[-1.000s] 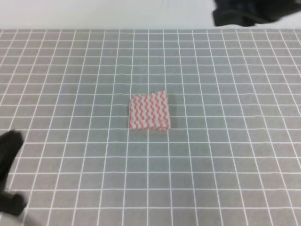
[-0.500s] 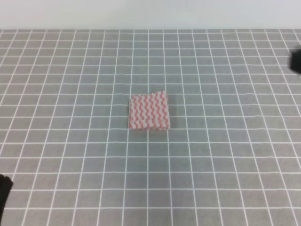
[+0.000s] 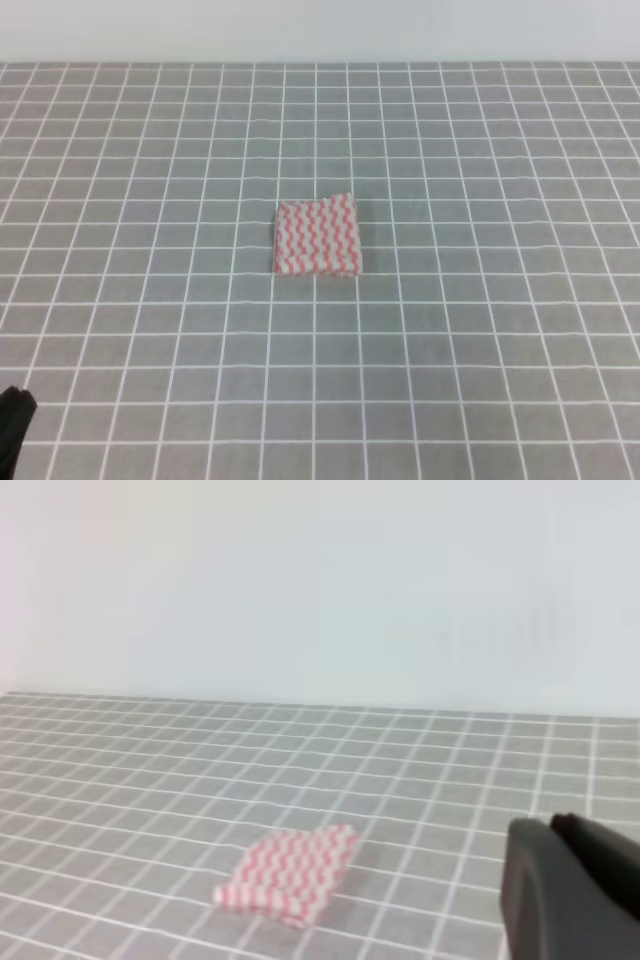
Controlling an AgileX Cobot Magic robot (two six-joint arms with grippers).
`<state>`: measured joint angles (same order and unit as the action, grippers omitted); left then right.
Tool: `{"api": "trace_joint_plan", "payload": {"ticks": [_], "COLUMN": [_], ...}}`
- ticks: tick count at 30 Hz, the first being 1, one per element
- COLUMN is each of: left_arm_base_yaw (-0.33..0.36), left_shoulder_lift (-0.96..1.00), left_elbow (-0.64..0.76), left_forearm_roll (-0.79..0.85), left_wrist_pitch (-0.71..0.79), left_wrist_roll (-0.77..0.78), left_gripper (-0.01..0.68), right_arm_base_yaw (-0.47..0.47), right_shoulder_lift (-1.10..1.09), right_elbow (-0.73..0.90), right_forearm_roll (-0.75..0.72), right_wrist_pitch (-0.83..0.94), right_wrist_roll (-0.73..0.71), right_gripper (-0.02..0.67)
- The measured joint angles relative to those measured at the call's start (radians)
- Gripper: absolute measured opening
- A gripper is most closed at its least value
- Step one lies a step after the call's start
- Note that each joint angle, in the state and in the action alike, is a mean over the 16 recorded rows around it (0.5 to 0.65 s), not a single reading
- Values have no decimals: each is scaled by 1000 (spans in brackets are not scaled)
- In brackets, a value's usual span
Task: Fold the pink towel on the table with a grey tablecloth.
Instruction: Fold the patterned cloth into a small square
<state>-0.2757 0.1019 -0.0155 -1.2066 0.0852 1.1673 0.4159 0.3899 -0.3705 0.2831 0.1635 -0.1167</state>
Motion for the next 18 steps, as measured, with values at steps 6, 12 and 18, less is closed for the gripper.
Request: {"api": "trace_joint_plan", "payload": {"ticks": [6,12,18], "left_arm_base_yaw": [0,0,0], "left_shoulder_lift": [1,0,-1], "left_elbow": [3,4,4], "left_forearm_roll": [0,0,0], "left_wrist_pitch": [-1,0,0], "left_wrist_roll": [0,0,0], "left_gripper": [-2,-2,-2], "right_arm_base_yaw": [0,0,-2], "right_shoulder_lift": [-60,-66,-68], "right_elbow": [164,250,285], "right_forearm_roll": [-2,2,3], "right_wrist_pitch": [-90,-93,-116], "right_wrist_roll": [-1,0,-10], "right_gripper": [-15,-15,-15]}}
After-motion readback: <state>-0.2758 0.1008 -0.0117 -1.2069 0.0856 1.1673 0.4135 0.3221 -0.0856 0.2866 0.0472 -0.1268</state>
